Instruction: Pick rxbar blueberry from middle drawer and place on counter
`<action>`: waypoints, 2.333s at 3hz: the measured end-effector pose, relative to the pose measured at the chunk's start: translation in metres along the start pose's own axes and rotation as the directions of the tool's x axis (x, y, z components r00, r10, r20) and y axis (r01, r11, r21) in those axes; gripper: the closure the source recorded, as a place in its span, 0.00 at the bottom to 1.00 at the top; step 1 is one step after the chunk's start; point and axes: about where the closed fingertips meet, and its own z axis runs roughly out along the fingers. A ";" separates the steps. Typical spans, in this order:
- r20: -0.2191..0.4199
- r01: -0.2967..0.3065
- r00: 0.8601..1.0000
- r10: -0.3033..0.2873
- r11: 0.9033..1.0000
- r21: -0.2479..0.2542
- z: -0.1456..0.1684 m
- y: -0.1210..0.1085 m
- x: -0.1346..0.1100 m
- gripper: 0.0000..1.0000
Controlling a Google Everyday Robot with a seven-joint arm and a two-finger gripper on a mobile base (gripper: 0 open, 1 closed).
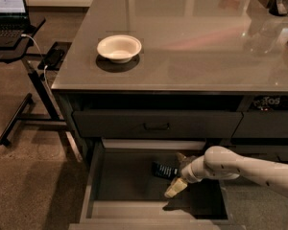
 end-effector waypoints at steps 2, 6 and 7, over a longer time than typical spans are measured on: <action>0.021 -0.023 1.000 0.024 0.998 -0.051 0.028 0.006 0.002 0.00; 0.029 -0.053 0.998 0.055 0.996 -0.071 0.061 -0.001 0.008 0.19; 0.029 -0.053 0.998 0.055 0.996 -0.071 0.061 -0.001 0.008 0.42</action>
Offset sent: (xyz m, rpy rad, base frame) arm 0.0037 0.0234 -0.0332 0.0577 0.0610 0.0184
